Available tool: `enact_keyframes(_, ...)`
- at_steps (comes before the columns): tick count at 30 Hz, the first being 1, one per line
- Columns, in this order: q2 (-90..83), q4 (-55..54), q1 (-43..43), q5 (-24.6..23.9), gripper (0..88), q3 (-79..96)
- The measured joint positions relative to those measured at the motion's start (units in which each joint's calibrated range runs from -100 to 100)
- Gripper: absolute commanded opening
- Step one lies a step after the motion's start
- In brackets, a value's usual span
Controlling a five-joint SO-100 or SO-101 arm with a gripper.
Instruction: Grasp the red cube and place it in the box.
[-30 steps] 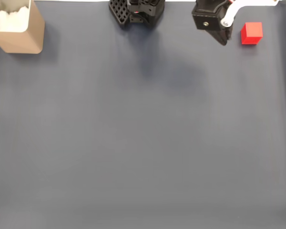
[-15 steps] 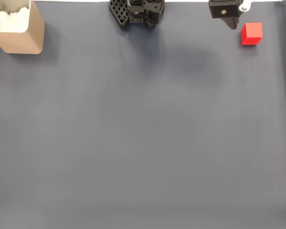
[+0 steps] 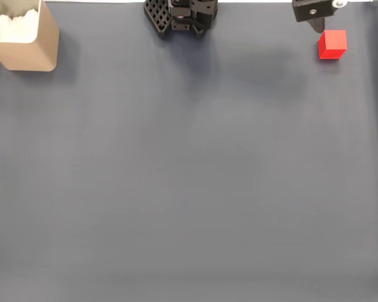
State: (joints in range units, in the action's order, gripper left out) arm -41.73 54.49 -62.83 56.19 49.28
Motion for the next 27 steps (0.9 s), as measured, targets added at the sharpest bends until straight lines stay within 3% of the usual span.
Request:
enact_keyframes(13,2.3,-3.9,-0.5,2.5,25.3,0.0)
enact_keyframes(27,2.3,-11.1,0.0,3.3,29.2,4.3)
